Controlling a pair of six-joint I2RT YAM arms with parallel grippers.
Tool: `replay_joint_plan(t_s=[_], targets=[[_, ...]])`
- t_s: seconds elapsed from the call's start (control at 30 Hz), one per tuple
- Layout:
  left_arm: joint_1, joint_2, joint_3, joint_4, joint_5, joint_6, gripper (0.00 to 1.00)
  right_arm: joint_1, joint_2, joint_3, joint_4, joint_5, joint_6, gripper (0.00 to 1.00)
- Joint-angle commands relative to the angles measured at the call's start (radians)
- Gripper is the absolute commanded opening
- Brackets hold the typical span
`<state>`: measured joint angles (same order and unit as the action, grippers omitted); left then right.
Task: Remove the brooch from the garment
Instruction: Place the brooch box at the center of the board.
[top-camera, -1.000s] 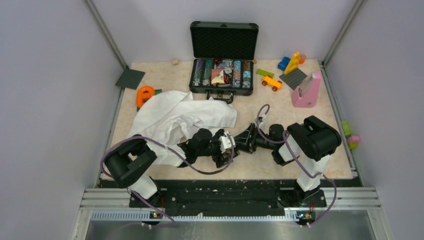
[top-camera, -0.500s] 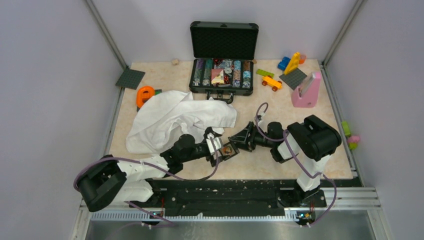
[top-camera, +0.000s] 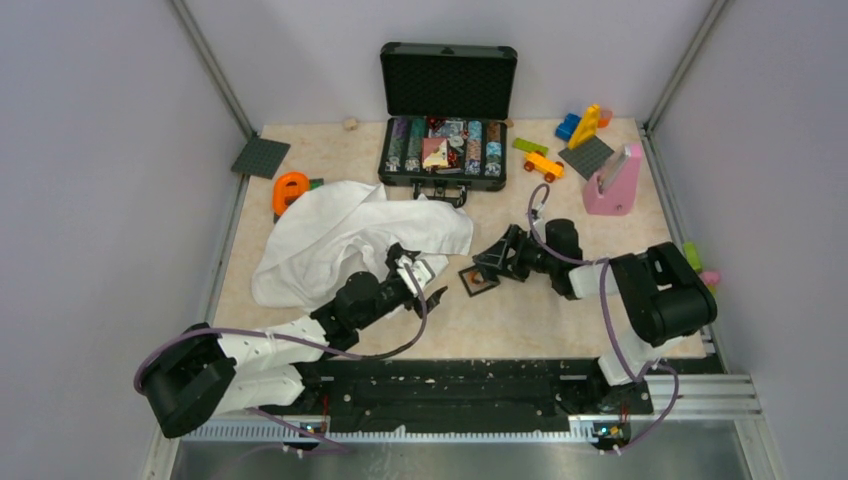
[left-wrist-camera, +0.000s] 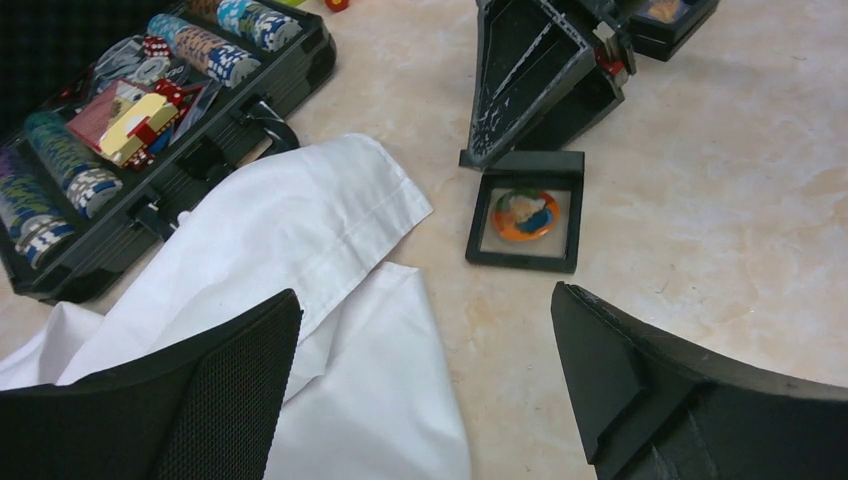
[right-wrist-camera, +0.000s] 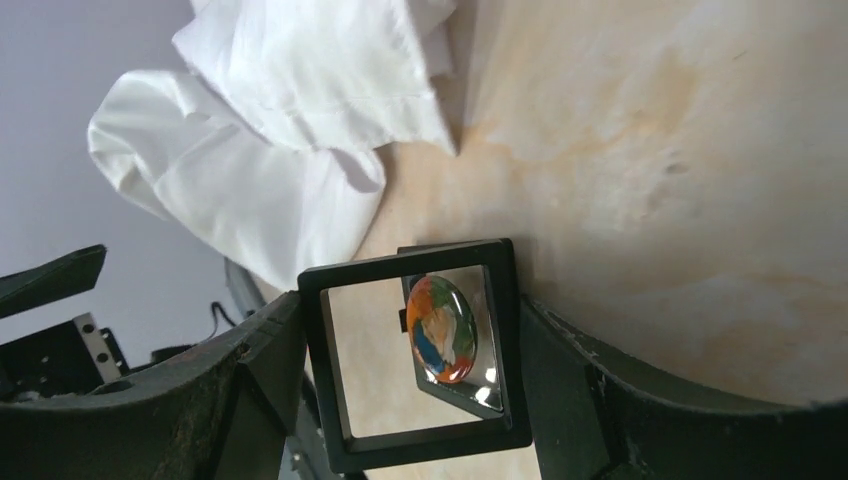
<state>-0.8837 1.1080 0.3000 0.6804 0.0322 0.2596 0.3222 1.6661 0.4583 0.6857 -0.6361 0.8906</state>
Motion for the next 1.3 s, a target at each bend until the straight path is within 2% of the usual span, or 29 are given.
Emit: replay_joint_plan(t_s=[0.0, 0.17, 0.57, 0.83, 0.97, 1.0, 1.1, 1.2, 1.27], targets=[[-0.001, -0.015, -0.007, 0.032, -0.082, -0.020, 0.99, -0.047, -0.095, 0.098, -0.301, 0.125, -0.236, 0.37], [-0.001, -0.025, -0.001, 0.007, -0.174, -0.041, 0.99, -0.057, -0.136, 0.187, -0.495, 0.312, -0.350, 0.38], [-0.001, -0.043, 0.002, -0.015, -0.292, -0.085, 0.99, -0.073, -0.159, 0.317, -0.684, 0.731, -0.501, 0.41], [-0.001, -0.043, -0.001, -0.017, -0.302, -0.081, 0.99, -0.110, -0.139, 0.376, -0.728, 0.859, -0.551, 0.42], [-0.001, -0.041, -0.002, -0.015, -0.306, -0.076, 0.99, -0.142, -0.121, 0.395, -0.707, 0.851, -0.549, 0.43], [-0.001, -0.041, -0.002, -0.015, -0.308, -0.076, 0.99, -0.148, -0.114, 0.404, -0.707, 0.849, -0.548, 0.46], [-0.002, -0.035, -0.002, -0.012, -0.313, -0.077, 0.99, -0.150, -0.104, 0.427, -0.718, 0.844, -0.552, 0.68], [-0.001, -0.030, -0.003, -0.009, -0.315, -0.076, 0.99, -0.151, -0.112, 0.426, -0.705, 0.831, -0.553, 0.78], [-0.001, -0.026, -0.004, -0.008, -0.313, -0.073, 0.99, -0.151, -0.108, 0.427, -0.704, 0.827, -0.554, 0.78]])
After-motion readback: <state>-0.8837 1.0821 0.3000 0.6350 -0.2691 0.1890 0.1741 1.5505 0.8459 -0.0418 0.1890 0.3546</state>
